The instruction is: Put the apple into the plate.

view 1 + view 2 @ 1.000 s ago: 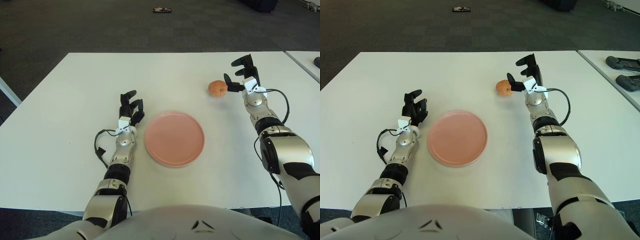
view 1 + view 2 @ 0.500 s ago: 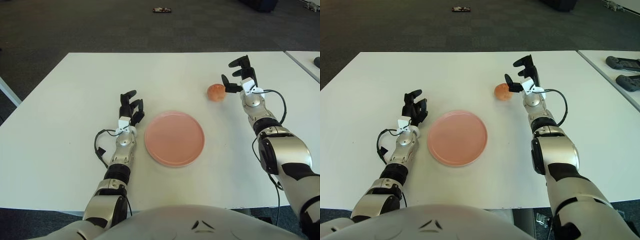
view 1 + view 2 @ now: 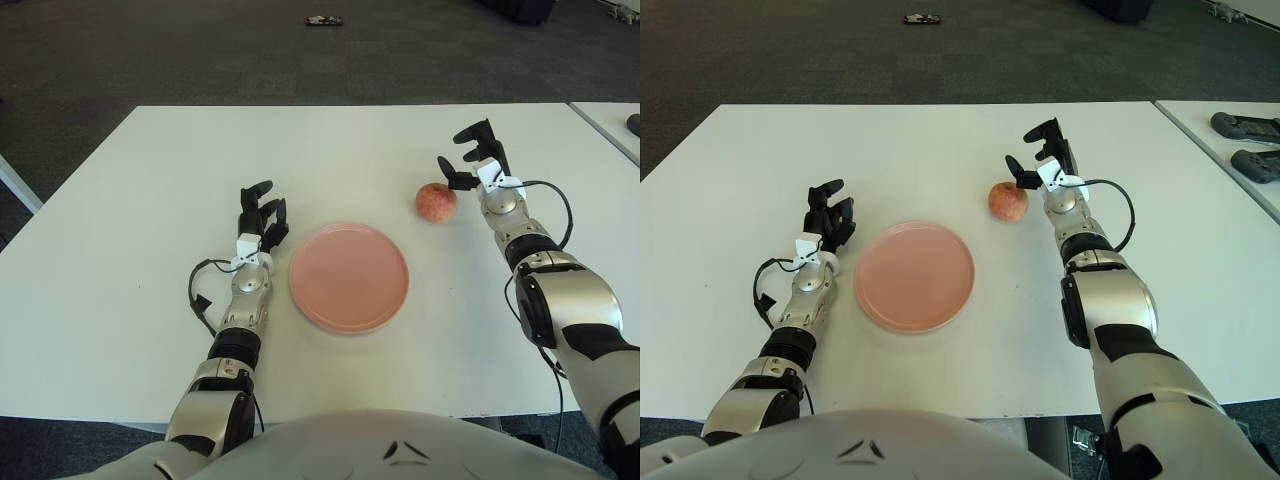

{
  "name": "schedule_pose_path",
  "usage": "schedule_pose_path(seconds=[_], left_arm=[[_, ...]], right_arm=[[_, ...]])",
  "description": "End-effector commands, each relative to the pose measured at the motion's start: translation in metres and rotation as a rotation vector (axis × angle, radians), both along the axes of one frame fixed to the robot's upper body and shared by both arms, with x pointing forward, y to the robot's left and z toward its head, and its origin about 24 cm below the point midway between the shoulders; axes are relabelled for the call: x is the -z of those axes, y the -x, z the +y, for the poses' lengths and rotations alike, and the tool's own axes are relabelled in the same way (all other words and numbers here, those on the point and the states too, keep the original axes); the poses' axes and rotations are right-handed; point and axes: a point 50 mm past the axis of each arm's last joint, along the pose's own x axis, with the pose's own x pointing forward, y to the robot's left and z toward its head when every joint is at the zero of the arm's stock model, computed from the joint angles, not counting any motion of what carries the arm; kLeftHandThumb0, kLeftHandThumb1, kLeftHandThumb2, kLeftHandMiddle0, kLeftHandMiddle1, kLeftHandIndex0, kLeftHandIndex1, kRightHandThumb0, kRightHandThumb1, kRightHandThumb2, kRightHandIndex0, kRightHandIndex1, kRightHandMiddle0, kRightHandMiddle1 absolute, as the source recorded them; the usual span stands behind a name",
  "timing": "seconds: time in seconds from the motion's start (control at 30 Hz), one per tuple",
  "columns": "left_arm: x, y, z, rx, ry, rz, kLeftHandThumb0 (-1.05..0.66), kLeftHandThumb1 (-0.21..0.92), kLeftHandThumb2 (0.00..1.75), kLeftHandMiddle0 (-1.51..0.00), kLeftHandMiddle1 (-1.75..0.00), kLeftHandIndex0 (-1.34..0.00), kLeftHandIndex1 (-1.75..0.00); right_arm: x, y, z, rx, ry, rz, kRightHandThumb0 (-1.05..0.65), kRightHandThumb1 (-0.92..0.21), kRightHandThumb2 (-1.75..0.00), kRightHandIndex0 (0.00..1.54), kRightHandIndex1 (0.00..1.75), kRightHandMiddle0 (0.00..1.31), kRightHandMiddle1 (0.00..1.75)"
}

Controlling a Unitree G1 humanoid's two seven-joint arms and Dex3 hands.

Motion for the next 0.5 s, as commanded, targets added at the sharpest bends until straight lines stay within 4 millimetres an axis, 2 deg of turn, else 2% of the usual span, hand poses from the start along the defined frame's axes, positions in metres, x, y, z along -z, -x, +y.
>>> schedule_pose_path(seconds=[0.0, 0.03, 0.1, 0.17, 0.27, 0.47], left_arm=[[0.020, 0.011, 0.003, -0.015, 0.002, 0.103, -0.76, 0.92, 0.53, -0.32, -0.81, -0.07, -1.22], [0.020, 0.011, 0.003, -0.015, 0.001, 0.104, -0.76, 0.92, 0.53, -0.32, -0.81, -0.07, -1.22], [0.020, 0.011, 0.003, -0.015, -0.001, 0.104, -0.76, 0.92, 0.53, -0.32, -0.81, -0.07, -1.22], [0.020, 0.012, 0.003, -0.016, -0.002, 0.104, -0.76, 0.92, 0.53, -0.31, -0.80, -0.07, -1.22], [0.020, 0.012, 0.004, -0.016, -0.003, 0.103, -0.77, 0.92, 0.52, -0.31, -0.80, -0.07, -1.22], [0.021, 0.013, 0.005, -0.019, -0.003, 0.106, -0.77, 0.92, 0.52, -0.30, -0.80, -0.06, -1.22]], right_arm=[[0.003, -0.003, 0.005, -0.029, 0.046, 0.072, -0.49, -0.72, -0.71, 0.20, 1.59, 0.23, 1.65], [0.004, -0.003, 0.004, -0.037, 0.058, 0.088, -0.56, -0.73, -0.66, 0.13, 1.54, 0.15, 1.60], [0.006, -0.002, 0.004, -0.044, 0.075, 0.103, -0.65, -0.75, -0.62, 0.06, 1.43, 0.07, 1.48], [0.008, -0.002, 0.004, -0.047, 0.085, 0.111, -0.76, -0.84, -0.50, 0.03, 1.31, 0.03, 1.35], [0.015, 0.002, 0.004, -0.041, 0.115, 0.137, -0.85, -0.89, -0.45, 0.01, 1.17, 0.01, 1.19], [0.027, 0.006, 0.001, -0.009, 0.095, 0.205, -0.90, -0.92, -0.42, 0.00, 0.91, 0.00, 0.90]])
